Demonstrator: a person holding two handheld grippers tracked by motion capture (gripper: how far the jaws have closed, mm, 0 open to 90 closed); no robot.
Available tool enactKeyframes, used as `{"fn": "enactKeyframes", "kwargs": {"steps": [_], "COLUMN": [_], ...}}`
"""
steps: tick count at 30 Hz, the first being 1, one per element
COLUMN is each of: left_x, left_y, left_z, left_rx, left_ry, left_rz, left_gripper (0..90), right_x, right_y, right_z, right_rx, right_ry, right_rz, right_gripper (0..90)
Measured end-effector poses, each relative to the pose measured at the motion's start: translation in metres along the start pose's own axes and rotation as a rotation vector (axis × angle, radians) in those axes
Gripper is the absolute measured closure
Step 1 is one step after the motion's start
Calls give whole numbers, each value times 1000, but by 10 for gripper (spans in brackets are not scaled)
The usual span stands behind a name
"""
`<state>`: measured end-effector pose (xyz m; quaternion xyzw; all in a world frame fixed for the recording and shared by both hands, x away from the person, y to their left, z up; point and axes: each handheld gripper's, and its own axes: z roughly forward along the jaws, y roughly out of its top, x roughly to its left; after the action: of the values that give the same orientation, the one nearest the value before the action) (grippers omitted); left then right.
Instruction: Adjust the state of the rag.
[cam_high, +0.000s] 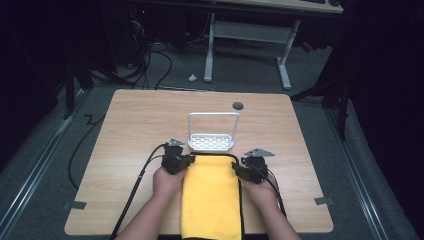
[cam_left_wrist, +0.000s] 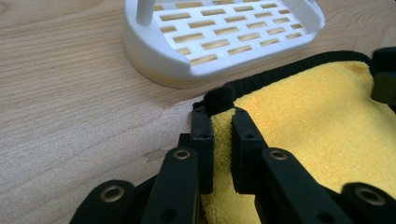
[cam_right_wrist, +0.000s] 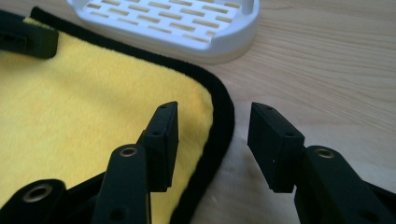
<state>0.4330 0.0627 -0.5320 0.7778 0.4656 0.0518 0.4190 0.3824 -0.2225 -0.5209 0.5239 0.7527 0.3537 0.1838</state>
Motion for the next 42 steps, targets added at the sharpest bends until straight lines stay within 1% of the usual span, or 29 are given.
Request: {"fn": "enactKeyframes", "kwargs": {"steps": [1, 3, 4, 5, 6, 8, 9, 10, 13, 14, 15, 17, 19, 21, 22, 23, 25, 27, 28, 29, 32, 35, 37, 39, 42], "left_x": [0, 0, 0, 0, 0, 0, 0, 0, 0, 0, -1, -4, -8, -11, -14, -15, -18, -21, -21, -25, -30, -32, -34, -34, -36], "left_y": [0, 0, 0, -1, -1, -1, -1, -2, -2, -2, -2, -3, -2, -1, -1, 0, 0, 1, 1, 1, 2, 2, 4, 5, 9], "left_z": [0, 0, 0, 0, -1, -1, -1, -1, -1, -1, -2, -4, -9, -14, -17, -19, -24, -29, -29, -33, -39, -45, -49, -52, -59], "left_rx": [-1, -1, 0, 0, -1, -1, -1, -4, -5, -6, -8, -20, -55, -83, -101, -109, -137, -166, -166, -190, -224, -242, -253, -266, -287], "left_ry": [0, 0, 0, 1, 1, -2, -2, -2, -3, -6, -4, 3, 4, 7, 14, 17, 20, 17, 17, 11, 5, -2, 2, -4, -7], "left_rz": [5, 9, 10, 12, 12, 10, 10, 8, 8, 0, 4, 13, 30, 46, 60, 66, 83, 92, 92, 103, 118, 122, 128, 122, 123], "left_gripper": [816, 816, 817, 817, 818, 819, 820, 822, 828, 832, 835, 841, 844, 846, 846, 846, 846, 846, 846, 846, 846, 846, 846, 846, 848], "right_x": [0, 4, 6, 7, 8, 11, 11, 13, 16, 17, 18, 20, 21, 24, 24, 25, 27, 29, 31, 32, 37, 41, 43, 44, 46], "right_y": [2, 5, 6, 6, 7, 8, 8, 8, 8, 8, 7, 6, 6, 7, 8, 9, 10, 10, 10, 10, 10, 10, 11, 12, 16], "right_z": [5, 13, 15, 15, 15, 15, 15, 14, 16, 16, 16, 15, 11, 6, 4, 1, -5, -10, -13, -16, -25, -34, -38, -42, -50], "right_rx": [5, 30, 27, 30, 42, 50, 50, 62, 56, 56, 51, 39, 4, -24, -37, -51, -78, -103, -118, -134, -184, -220, -237, -256, -280], "right_ry": [21, 15, 16, 7, -11, -3, -3, 13, 21, 15, 13, 3, -9, -11, -8, -1, -7, -14, -22, -24, -26, -23, -20, -11, -5], "right_rz": [12, 3, 2, -3, -6, -24, -24, -8, -15, -16, -32, -45, -43, -53, -53, -50, -54, -73, -85, -95, -112, -118, -122, -116, -111], "right_gripper": [524, 497, 503, 534, 588, 666, 666, 765, 822, 834, 838, 841, 841, 840, 840, 840, 840, 840, 840, 839, 840, 839, 839, 839, 840]}}
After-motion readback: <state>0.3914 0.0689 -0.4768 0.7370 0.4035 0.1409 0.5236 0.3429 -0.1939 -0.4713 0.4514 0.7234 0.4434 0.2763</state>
